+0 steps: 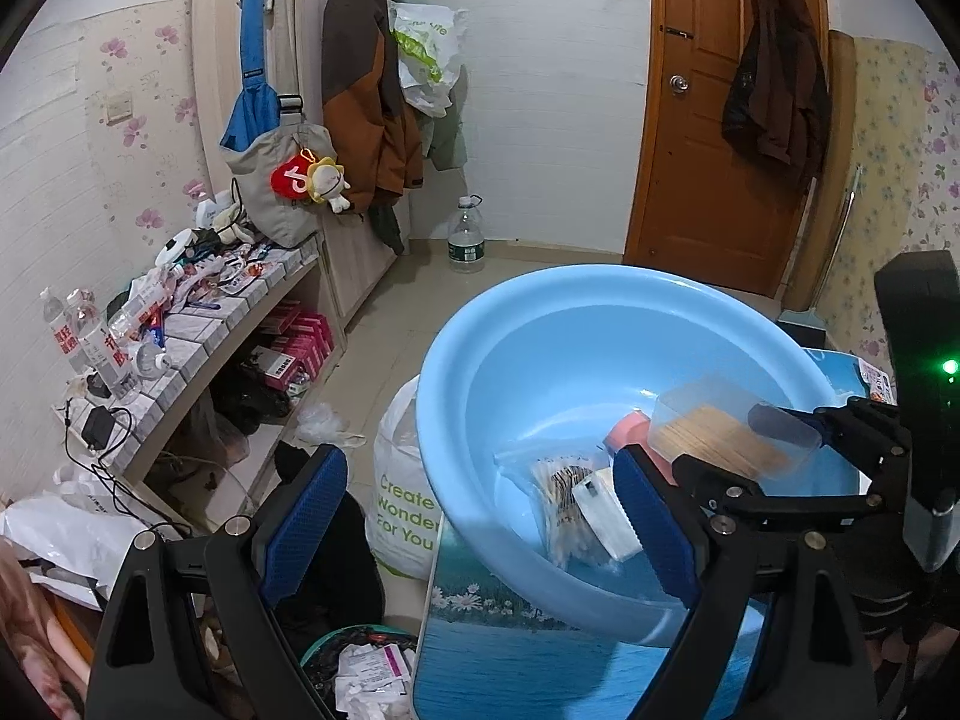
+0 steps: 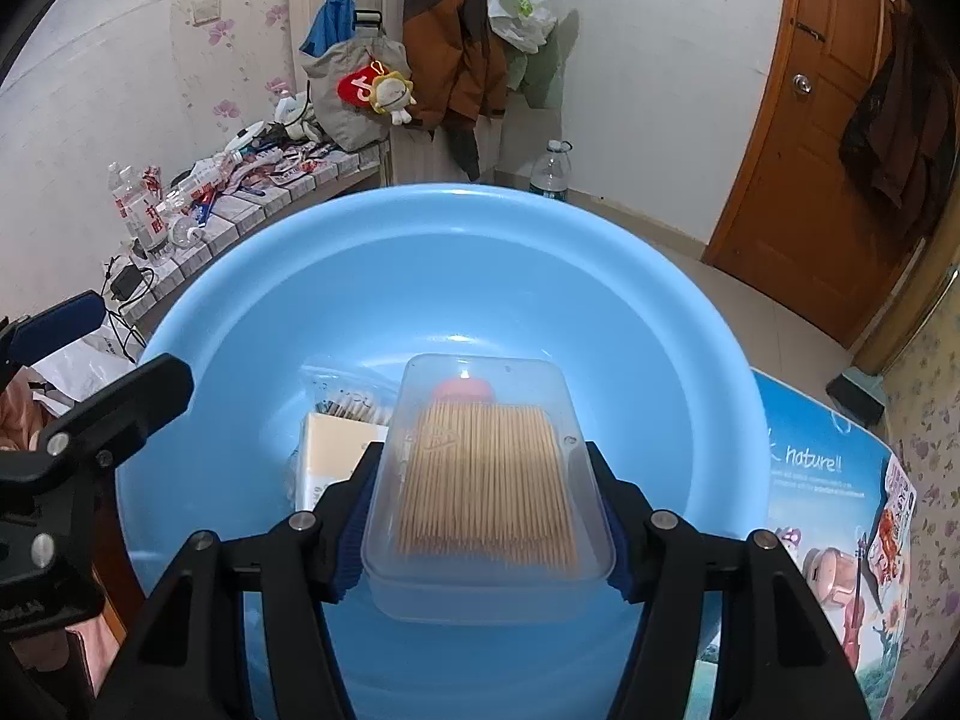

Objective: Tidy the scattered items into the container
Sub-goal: 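Lower the toothpick box into the basin and open the right gripper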

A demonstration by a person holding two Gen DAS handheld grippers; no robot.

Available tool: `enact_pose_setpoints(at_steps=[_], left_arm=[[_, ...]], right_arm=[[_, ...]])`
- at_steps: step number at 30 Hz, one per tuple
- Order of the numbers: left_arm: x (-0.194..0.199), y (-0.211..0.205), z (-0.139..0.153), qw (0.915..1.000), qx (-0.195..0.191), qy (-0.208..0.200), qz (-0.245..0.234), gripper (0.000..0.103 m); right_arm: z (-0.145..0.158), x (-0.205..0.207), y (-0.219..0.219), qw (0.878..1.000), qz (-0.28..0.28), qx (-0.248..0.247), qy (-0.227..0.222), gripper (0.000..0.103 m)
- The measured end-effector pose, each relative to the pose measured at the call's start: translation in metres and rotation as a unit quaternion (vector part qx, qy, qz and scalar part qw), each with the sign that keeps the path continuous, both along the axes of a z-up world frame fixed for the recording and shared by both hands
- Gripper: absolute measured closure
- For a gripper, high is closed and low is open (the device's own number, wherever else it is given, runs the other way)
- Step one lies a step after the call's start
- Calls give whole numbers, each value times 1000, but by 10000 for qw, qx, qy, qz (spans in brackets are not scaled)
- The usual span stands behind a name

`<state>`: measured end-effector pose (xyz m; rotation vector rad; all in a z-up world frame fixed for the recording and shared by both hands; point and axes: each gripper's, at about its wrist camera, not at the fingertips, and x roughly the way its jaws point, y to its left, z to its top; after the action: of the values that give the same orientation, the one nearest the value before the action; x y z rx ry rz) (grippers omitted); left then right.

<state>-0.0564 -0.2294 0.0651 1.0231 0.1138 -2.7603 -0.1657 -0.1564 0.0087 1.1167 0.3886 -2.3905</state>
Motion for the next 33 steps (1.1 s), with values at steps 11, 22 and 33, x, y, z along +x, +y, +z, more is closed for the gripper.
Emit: enact_pose_setpoints(at_steps=[11, 22, 33], left_arm=[[-1, 1, -2, 10000, 6, -41, -23, 13], [1, 2, -2, 10000, 10, -32, -37, 13], [8, 6, 10, 10000, 23, 30, 12, 11]], right_arm=[[-7, -2, -9, 9993, 46, 360, -8, 40], [-6, -1, -6, 9997, 50, 251, 14, 28], [17, 7, 13, 9988, -63, -311, 365, 14]])
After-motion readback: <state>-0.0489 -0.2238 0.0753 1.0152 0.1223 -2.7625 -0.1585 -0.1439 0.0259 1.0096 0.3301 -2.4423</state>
